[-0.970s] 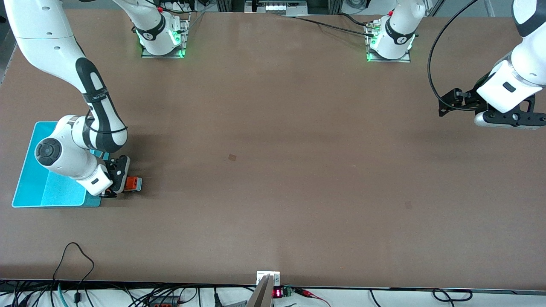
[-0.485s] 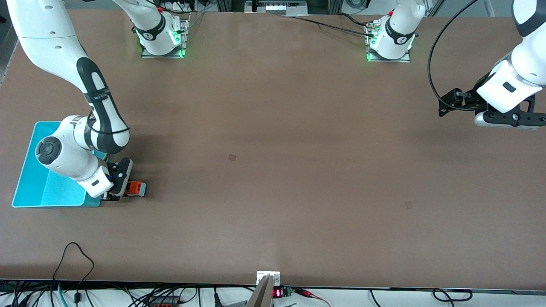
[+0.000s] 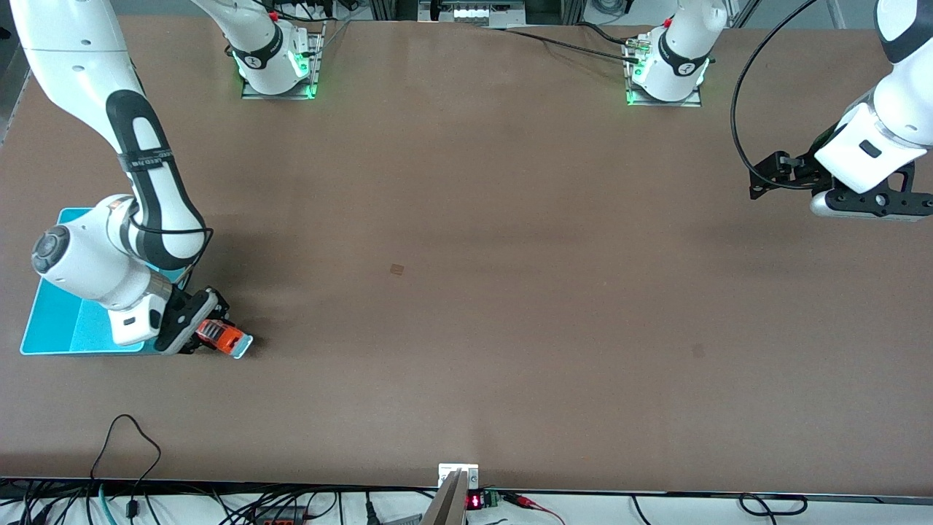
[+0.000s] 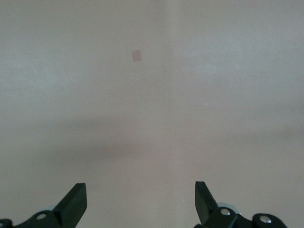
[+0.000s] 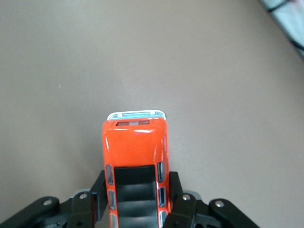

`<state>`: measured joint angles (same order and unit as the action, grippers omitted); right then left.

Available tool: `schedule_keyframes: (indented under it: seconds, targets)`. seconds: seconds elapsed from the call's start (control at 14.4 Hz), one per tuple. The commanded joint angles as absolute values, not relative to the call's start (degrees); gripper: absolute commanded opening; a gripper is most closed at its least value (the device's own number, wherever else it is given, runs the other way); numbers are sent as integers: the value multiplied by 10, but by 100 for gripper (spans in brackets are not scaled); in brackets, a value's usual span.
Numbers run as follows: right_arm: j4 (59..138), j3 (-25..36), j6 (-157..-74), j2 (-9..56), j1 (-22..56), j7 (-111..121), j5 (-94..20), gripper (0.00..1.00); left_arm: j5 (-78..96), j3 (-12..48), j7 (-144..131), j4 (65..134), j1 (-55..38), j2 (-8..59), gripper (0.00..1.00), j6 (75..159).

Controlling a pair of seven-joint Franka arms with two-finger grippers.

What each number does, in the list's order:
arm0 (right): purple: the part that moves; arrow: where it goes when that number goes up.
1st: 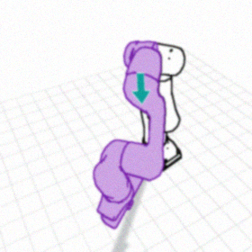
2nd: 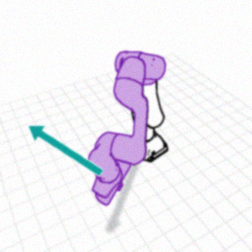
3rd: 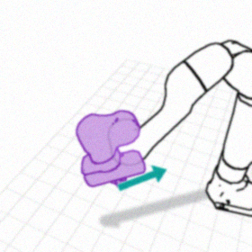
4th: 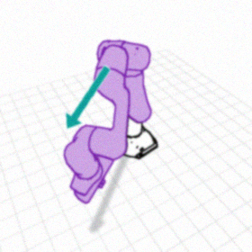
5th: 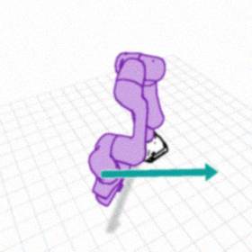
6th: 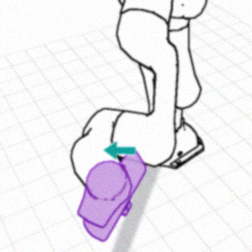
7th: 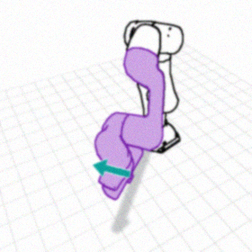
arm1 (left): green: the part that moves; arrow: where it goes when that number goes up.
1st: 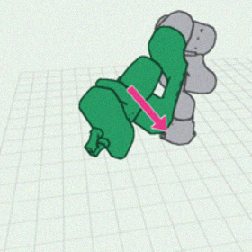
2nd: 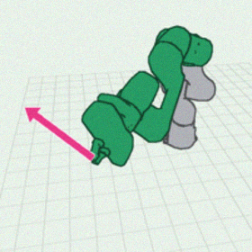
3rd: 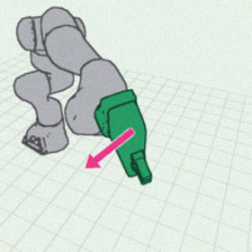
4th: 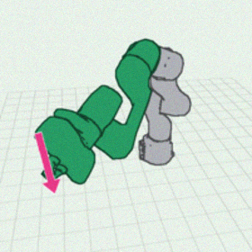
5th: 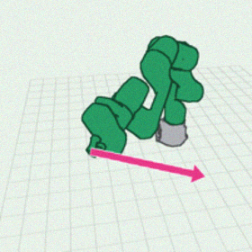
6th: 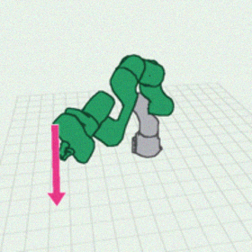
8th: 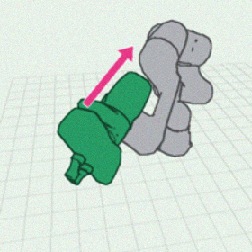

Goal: Wind up bus and store in blue box
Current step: 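Lift the bus with the right gripper and lower it into the box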

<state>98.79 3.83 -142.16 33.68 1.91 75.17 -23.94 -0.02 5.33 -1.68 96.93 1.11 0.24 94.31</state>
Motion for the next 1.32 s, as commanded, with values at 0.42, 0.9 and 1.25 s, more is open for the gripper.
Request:
schedule_keyframes:
  seconds: [0.42, 0.9, 1.25]
  targets:
    - [984, 71, -1267, 213, -24, 466, -109, 0, 3, 53, -23, 953, 9, 11, 100, 940]
    - [983, 72, -1228, 248, -137, 322, -97, 0, 3, 53, -23, 953, 9, 11, 100, 940]
    - [982, 72, -1237, 293, -137, 227, -39, 0, 3, 53, -23, 953, 9, 11, 100, 940]
